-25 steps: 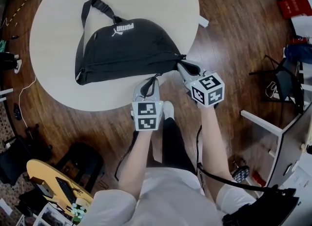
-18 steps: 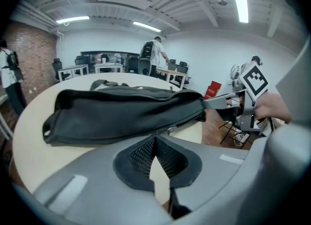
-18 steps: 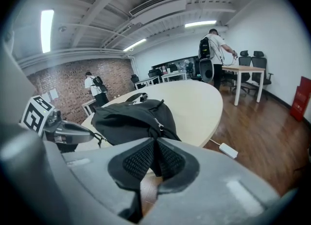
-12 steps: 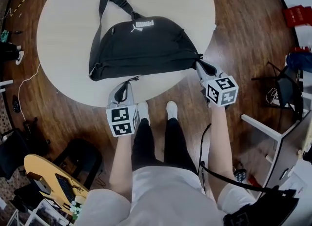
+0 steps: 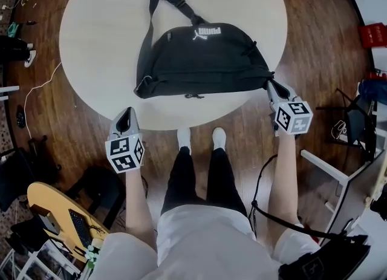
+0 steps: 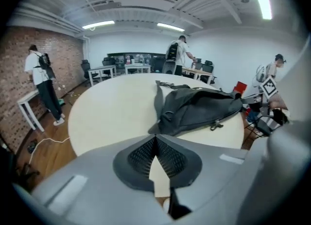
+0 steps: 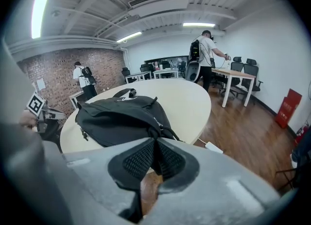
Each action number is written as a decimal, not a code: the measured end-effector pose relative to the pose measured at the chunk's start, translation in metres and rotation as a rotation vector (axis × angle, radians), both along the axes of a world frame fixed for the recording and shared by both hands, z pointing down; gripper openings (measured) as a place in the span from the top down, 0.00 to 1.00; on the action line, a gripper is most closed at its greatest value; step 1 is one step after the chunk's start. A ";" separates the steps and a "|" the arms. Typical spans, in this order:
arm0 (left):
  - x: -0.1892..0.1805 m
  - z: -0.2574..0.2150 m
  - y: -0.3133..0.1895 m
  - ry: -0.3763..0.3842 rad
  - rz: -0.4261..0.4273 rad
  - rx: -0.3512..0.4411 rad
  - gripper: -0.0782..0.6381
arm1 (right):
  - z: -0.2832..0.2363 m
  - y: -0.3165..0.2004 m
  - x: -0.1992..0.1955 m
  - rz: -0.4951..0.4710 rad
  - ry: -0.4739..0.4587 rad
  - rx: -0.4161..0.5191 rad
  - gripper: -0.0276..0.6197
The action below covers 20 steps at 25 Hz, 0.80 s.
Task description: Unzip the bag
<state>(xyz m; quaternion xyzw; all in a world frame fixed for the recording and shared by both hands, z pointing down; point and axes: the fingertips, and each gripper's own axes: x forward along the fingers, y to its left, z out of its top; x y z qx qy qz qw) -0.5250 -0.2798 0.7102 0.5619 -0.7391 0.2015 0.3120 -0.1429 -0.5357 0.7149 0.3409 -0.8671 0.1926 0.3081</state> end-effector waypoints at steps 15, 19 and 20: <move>0.154 0.045 -0.102 0.080 0.166 -0.050 0.82 | -0.001 0.010 -0.003 0.030 0.010 -0.010 0.95; 0.138 0.041 -0.083 0.014 0.203 -0.063 0.85 | 0.000 0.009 0.000 0.051 0.017 0.004 0.95; 0.122 0.041 -0.074 -0.022 0.190 -0.074 0.85 | 0.000 0.009 0.001 0.058 0.019 0.005 0.95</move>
